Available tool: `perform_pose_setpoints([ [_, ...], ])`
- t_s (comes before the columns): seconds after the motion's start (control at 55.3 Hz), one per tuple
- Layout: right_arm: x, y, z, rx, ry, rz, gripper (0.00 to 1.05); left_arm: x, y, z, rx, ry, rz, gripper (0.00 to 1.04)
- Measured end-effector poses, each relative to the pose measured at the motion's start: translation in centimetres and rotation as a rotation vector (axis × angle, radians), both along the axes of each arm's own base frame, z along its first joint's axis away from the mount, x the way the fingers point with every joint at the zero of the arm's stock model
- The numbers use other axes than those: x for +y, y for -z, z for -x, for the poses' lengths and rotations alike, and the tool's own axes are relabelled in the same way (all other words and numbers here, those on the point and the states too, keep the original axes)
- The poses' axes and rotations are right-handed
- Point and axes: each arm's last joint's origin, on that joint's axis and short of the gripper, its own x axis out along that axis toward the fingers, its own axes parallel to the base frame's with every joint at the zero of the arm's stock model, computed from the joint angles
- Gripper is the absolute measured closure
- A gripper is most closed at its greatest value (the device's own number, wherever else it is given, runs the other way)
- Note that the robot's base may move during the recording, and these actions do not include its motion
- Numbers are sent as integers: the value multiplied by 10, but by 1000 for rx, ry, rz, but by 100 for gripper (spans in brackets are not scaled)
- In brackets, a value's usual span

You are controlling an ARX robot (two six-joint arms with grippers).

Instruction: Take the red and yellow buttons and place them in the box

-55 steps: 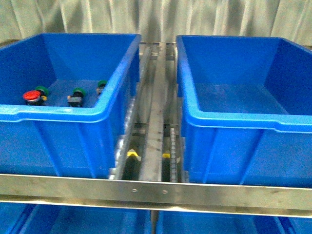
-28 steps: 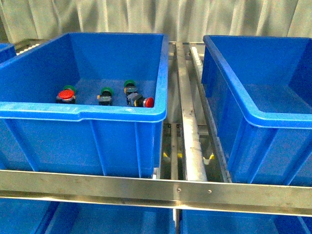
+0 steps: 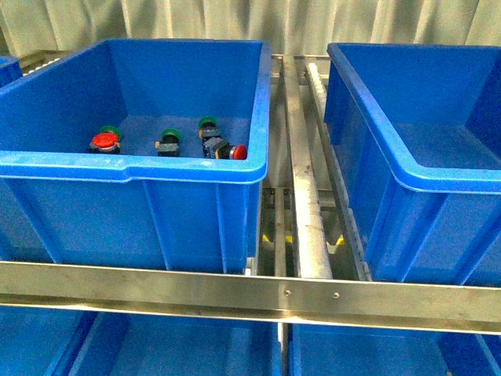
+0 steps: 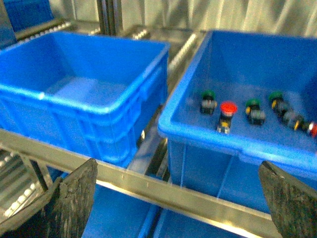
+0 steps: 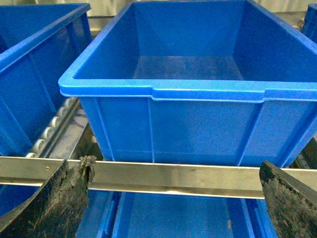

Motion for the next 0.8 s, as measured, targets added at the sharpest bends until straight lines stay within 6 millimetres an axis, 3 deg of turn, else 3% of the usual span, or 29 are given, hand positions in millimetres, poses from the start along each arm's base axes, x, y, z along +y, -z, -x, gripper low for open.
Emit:
perform_pose_setpoints([
  [0.127,0,0,0,0,0,0,6,-7,-40,-36,-20,-13,-13,8],
  [0.253,0,0,0,0,0,0,6,-18,-62,-79,4,-40,-62,8],
  [0.543,0,0,0,0,0,0,6,-42,-69,-179,188,-85,-122,8],
  [0.796,0,0,0,0,0,0,6,-50,-51,-252,340,-134,-140,8],
])
